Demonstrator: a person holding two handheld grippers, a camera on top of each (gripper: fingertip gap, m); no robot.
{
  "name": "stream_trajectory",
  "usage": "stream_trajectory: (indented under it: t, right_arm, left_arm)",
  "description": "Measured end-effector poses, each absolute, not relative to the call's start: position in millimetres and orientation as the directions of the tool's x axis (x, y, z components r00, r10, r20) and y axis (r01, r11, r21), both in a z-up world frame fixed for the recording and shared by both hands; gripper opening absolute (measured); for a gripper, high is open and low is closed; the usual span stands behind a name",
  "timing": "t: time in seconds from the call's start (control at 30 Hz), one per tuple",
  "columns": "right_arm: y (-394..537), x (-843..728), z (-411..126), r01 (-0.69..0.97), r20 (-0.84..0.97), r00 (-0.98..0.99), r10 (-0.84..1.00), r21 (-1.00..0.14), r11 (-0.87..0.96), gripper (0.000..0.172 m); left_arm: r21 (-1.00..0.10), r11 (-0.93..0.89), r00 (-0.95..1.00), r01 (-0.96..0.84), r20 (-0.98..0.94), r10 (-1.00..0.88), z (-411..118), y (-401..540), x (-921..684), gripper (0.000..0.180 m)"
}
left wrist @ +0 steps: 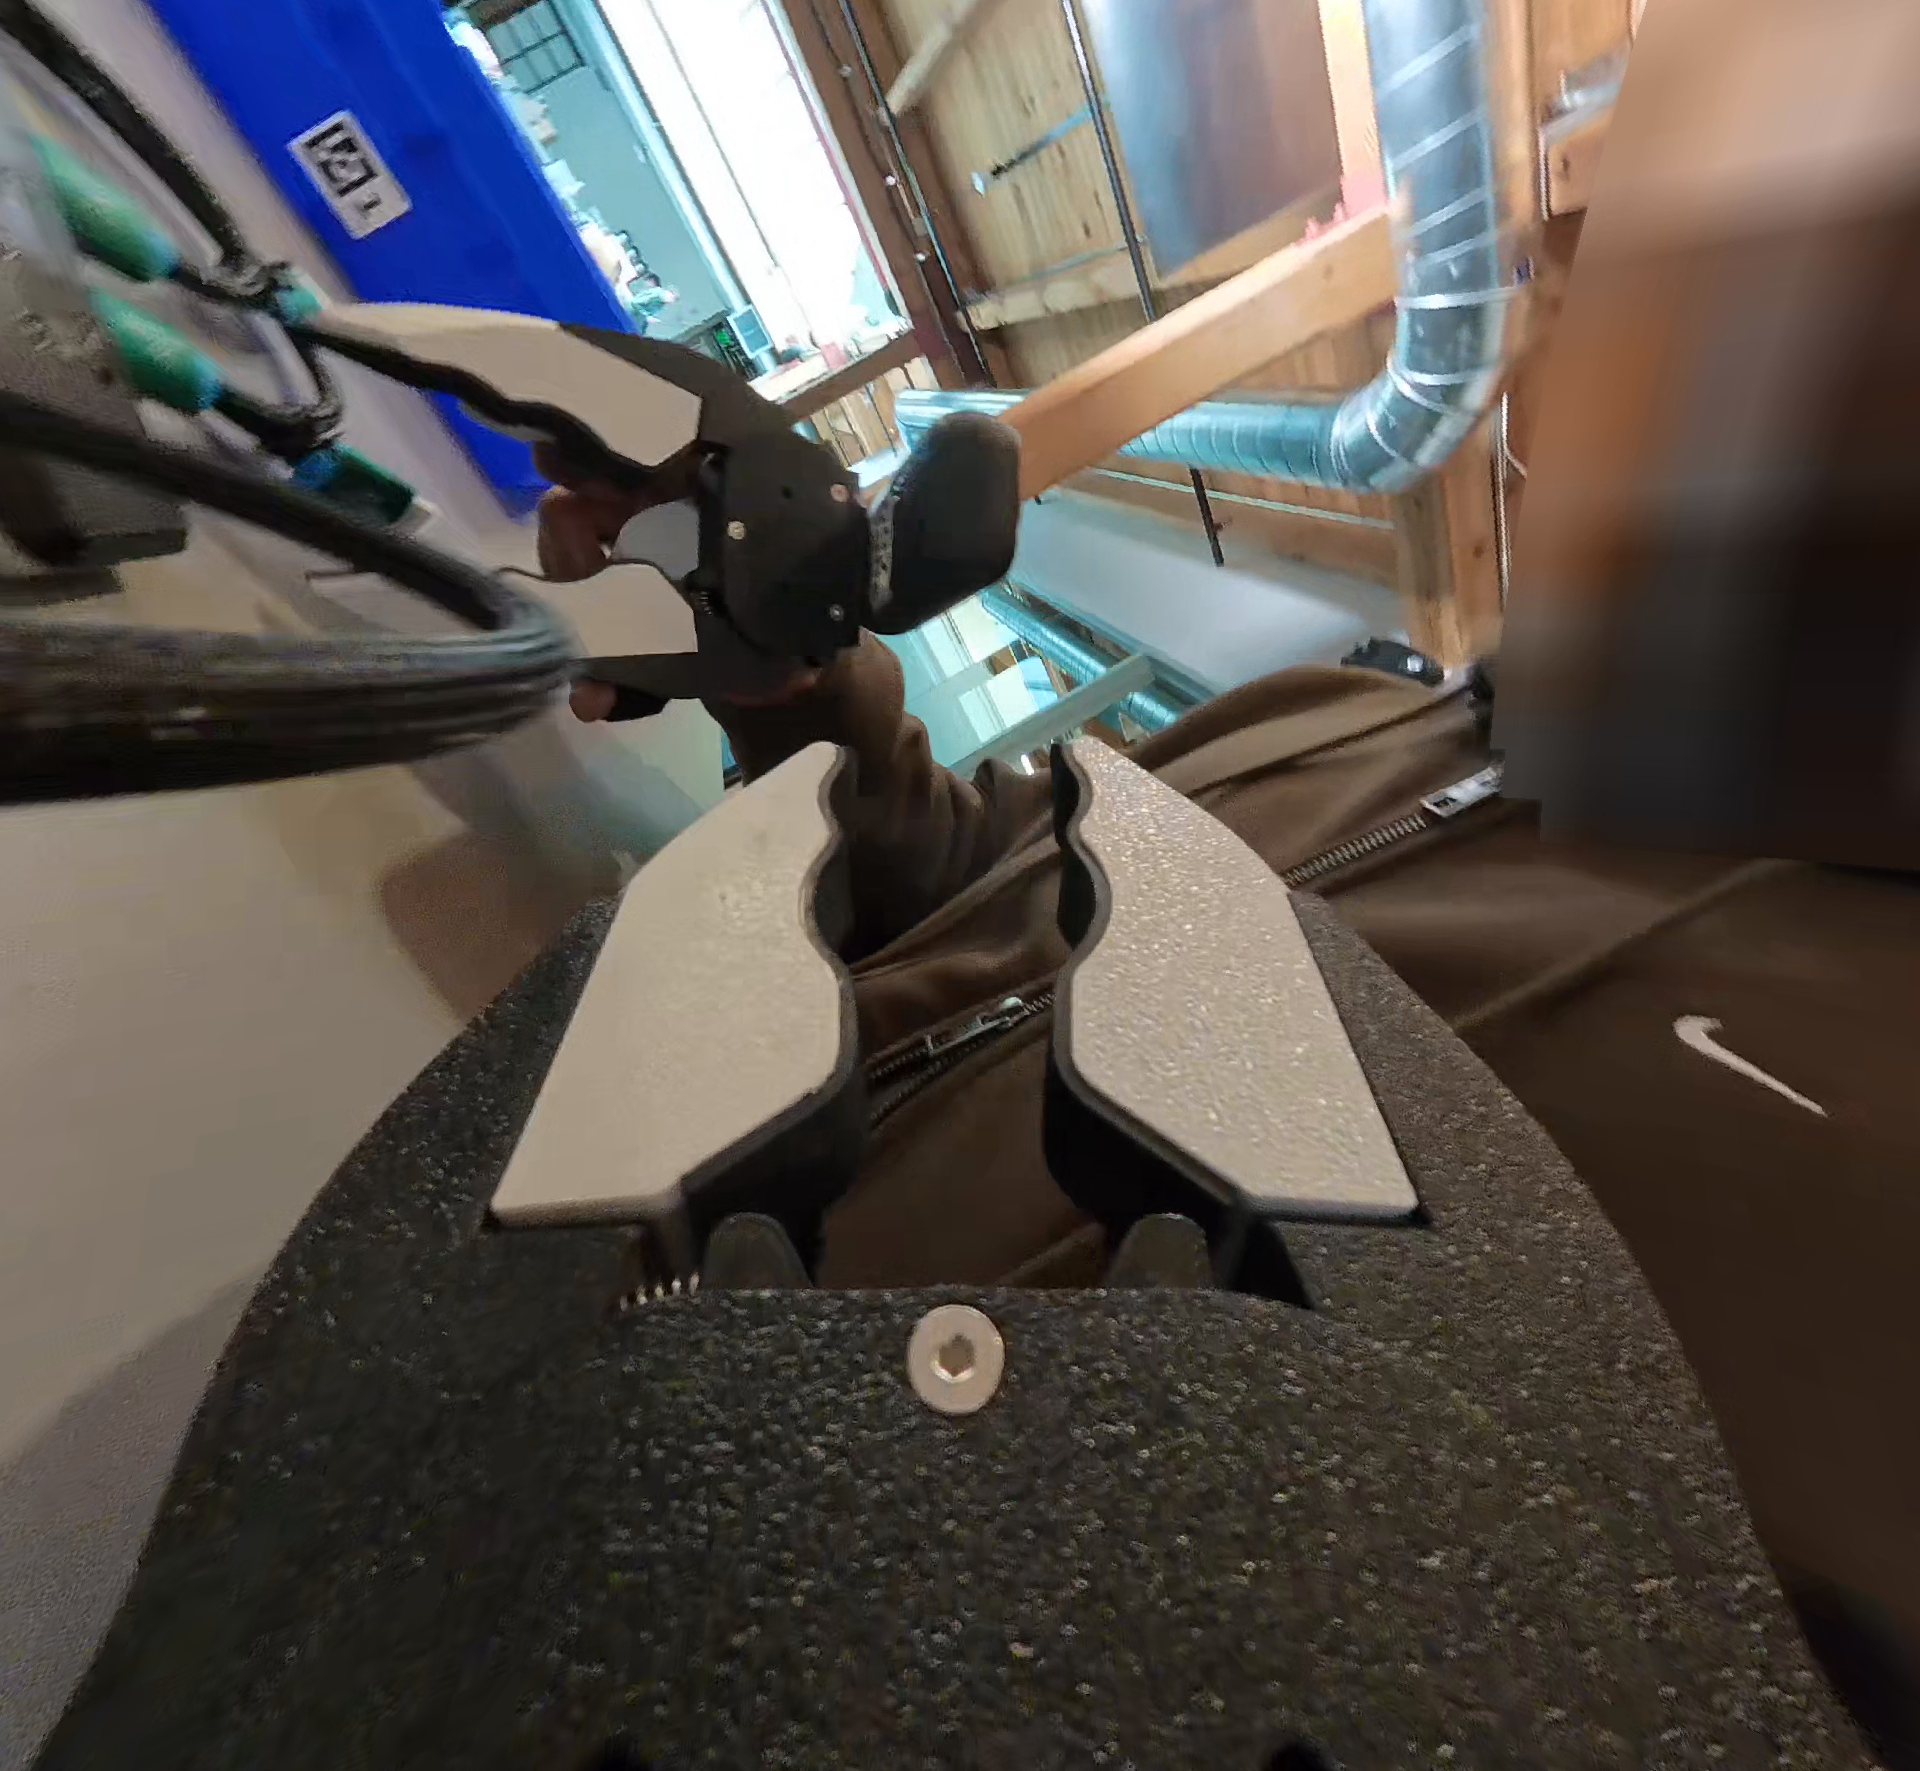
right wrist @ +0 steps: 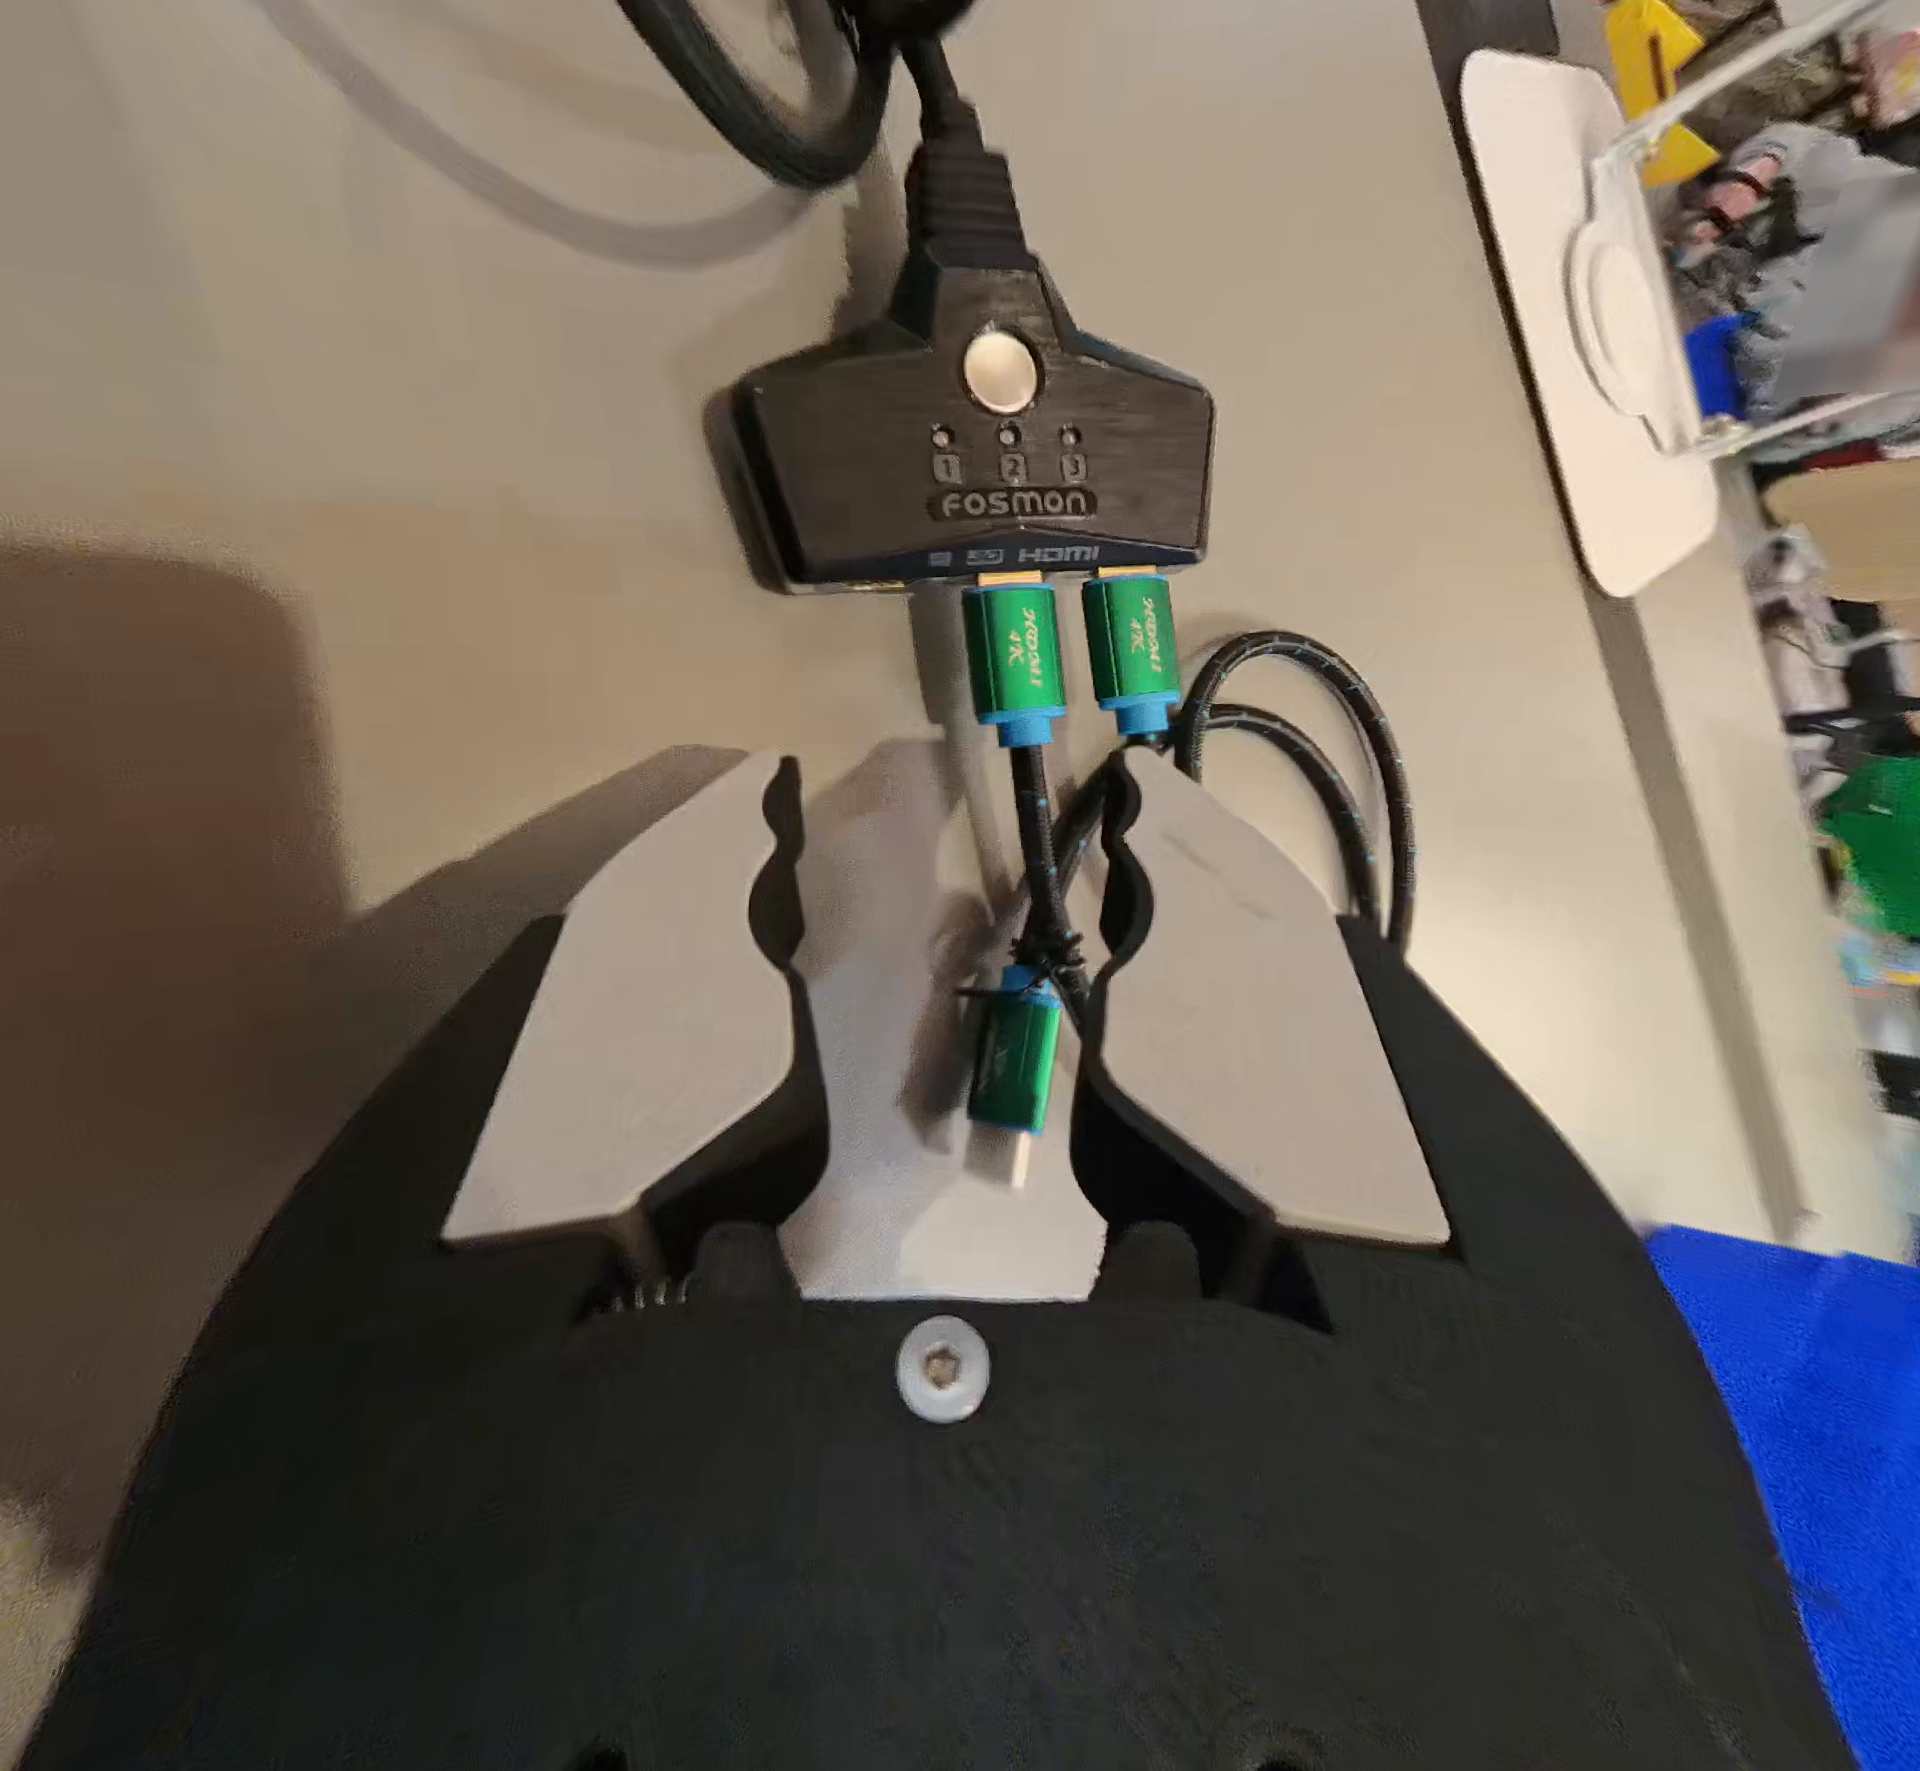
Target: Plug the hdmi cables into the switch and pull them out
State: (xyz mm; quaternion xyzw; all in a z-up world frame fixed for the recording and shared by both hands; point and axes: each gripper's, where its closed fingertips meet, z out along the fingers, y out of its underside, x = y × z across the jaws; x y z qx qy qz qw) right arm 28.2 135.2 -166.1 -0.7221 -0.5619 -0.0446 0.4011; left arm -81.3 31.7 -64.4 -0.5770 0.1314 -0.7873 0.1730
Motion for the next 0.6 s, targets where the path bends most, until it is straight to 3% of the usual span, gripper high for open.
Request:
stream_trajectory:
  t: [0.17, 0.33, 0.5, 0.6]
  right_arm:
    - [103.0, 10.7, -157.4, 0.754, 0.365, 0.36, 0.858, -0.655, -0.038, 0.055]
    - [87.8, -11.5, -181.2, 0.726, 0.309, 0.355, 0.882, -0.686, -0.052, 0.049]
    - [90.9, -9.9, -180.8, 0.689, 0.26, 0.406, 0.876, -0.717, -0.106, 0.049]
    - [90.6, -10.8, -181.2, 0.69, 0.253, 0.401, 0.881, -0.716, -0.108, 0.048]
  left_arm:
    - [-0.589, -0.776, -0.225, 0.225, 0.744, -0.63, -26.2, 33.3, -122.4, 0.037]
    - [-0.72, -0.615, 0.134, 0.32, 0.677, -0.723, -0.1, 67.6, -204.3, 0.039]
    - [-0.831, -0.487, 0.681, 0.268, 0.521, -0.515, 6.8, 93.1, -346.6, 0.051]
    - [-0.861, -0.467, 0.875, 0.201, 0.373, -0.31, 8.6, 92.6, -434.4, 0.055]
